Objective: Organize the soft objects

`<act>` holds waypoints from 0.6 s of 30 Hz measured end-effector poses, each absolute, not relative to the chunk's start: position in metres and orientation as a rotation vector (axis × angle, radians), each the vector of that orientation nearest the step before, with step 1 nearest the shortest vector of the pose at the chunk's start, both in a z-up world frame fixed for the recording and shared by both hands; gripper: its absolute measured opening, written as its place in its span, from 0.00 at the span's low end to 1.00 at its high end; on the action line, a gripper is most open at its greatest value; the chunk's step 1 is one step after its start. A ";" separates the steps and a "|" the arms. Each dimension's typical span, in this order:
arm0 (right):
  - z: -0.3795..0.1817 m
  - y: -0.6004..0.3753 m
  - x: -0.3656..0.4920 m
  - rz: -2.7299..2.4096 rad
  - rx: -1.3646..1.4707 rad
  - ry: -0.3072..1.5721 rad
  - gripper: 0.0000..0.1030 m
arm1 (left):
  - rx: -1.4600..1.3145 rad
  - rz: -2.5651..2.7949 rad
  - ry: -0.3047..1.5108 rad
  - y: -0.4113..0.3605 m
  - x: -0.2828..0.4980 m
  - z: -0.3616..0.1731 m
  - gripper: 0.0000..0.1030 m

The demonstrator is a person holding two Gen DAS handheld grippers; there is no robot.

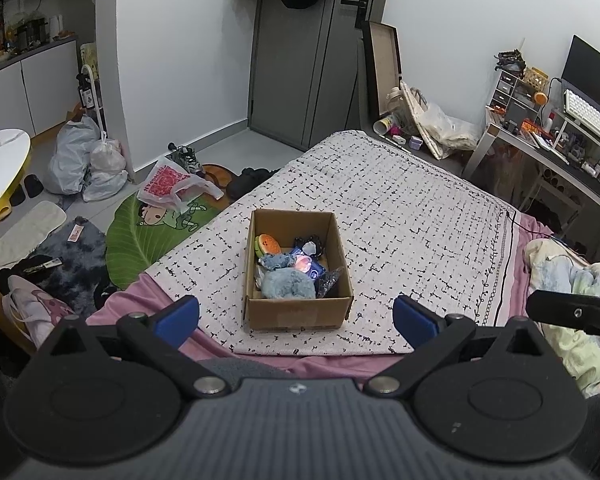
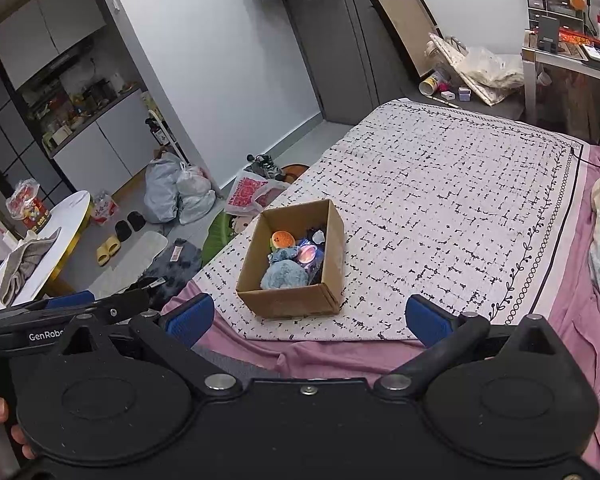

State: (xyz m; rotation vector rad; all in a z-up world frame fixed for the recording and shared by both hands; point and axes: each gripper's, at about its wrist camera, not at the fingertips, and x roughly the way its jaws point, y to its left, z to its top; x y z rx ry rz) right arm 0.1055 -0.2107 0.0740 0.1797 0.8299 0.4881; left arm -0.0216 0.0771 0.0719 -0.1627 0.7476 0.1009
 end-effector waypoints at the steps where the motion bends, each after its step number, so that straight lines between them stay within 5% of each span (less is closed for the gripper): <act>1: 0.074 -0.211 0.105 0.488 0.181 0.830 1.00 | -0.162 0.101 0.749 0.077 -0.022 0.072 0.99; 18: 0.072 -0.211 0.106 0.487 0.183 0.835 1.00 | -0.161 0.103 0.755 0.079 -0.020 0.071 0.99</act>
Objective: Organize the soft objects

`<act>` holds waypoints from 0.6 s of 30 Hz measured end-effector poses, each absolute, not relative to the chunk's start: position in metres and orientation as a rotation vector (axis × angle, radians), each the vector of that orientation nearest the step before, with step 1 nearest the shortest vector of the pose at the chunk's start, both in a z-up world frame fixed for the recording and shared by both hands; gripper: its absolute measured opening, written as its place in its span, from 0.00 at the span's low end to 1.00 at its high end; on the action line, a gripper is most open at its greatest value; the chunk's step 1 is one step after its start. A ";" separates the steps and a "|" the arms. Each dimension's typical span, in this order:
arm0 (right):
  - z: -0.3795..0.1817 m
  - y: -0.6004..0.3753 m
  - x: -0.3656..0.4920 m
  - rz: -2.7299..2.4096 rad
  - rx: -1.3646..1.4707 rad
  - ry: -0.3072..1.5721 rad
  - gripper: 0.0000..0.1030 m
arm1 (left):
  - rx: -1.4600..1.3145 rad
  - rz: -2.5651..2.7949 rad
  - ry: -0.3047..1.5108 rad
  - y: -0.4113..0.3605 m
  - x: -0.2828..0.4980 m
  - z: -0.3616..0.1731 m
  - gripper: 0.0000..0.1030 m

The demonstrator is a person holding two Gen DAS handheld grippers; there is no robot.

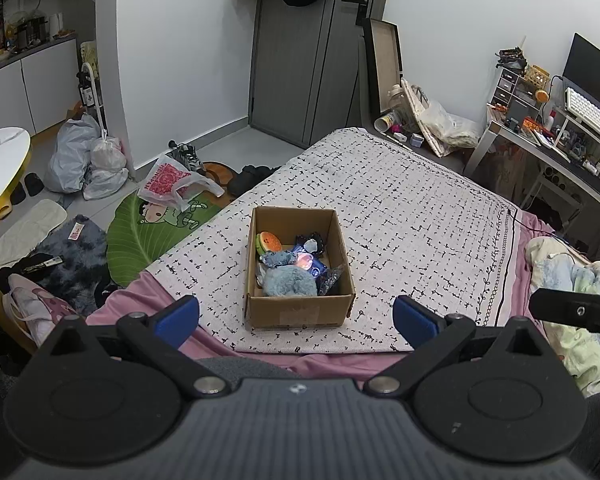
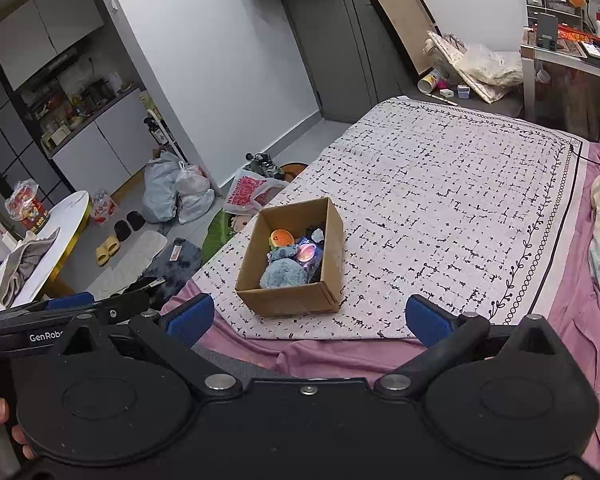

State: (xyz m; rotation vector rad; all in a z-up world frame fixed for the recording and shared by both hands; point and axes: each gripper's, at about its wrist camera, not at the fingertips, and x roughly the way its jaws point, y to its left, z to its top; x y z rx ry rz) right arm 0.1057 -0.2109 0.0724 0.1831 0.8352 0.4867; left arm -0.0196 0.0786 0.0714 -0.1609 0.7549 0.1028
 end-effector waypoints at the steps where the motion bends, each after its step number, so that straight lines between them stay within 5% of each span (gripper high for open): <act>1: 0.072 -0.211 0.106 0.487 0.182 0.835 1.00 | -0.162 0.104 0.757 0.079 -0.020 0.071 0.99; 18: 0.070 -0.214 0.108 0.482 0.180 0.844 1.00 | -0.162 0.107 0.756 0.079 -0.019 0.064 0.99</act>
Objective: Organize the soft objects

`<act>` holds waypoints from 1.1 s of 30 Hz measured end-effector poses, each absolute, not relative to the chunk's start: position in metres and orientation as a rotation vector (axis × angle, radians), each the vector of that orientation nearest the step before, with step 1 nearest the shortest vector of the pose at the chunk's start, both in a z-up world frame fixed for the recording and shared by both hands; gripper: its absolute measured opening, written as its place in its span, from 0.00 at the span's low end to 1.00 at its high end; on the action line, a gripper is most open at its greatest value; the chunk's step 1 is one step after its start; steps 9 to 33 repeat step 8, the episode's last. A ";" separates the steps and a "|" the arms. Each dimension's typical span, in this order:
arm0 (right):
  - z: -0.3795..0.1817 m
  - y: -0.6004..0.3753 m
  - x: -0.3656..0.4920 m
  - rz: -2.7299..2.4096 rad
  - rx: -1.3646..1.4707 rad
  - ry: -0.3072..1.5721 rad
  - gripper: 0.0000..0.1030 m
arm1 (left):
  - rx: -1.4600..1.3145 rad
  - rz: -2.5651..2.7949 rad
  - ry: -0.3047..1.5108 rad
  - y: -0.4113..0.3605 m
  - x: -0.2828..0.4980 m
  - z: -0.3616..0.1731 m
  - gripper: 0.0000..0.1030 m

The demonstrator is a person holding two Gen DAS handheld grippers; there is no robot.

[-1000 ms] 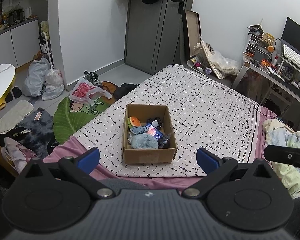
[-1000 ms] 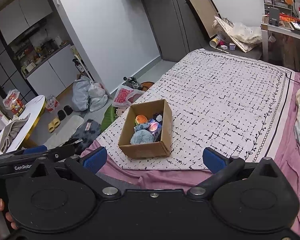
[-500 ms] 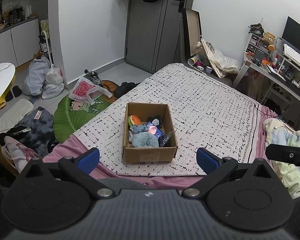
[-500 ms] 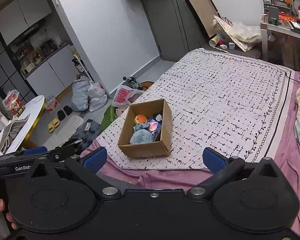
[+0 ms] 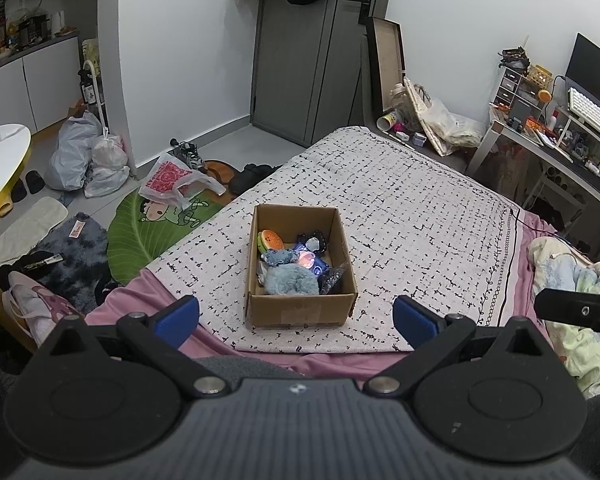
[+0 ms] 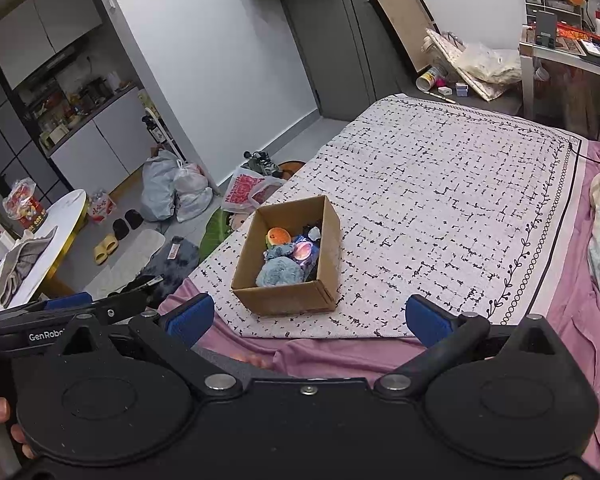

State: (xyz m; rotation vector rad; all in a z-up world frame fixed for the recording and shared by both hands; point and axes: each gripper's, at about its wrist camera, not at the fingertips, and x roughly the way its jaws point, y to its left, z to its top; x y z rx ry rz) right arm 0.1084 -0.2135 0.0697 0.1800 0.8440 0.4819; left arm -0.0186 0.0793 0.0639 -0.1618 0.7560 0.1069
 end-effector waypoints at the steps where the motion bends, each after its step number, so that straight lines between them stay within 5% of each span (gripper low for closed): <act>1: 0.069 -0.214 0.109 0.480 0.180 0.845 1.00 | -0.161 0.106 0.756 0.079 -0.017 0.064 0.99; 33: 0.067 -0.215 0.111 0.476 0.173 0.841 1.00 | -0.154 0.076 0.756 0.077 -0.012 0.063 0.99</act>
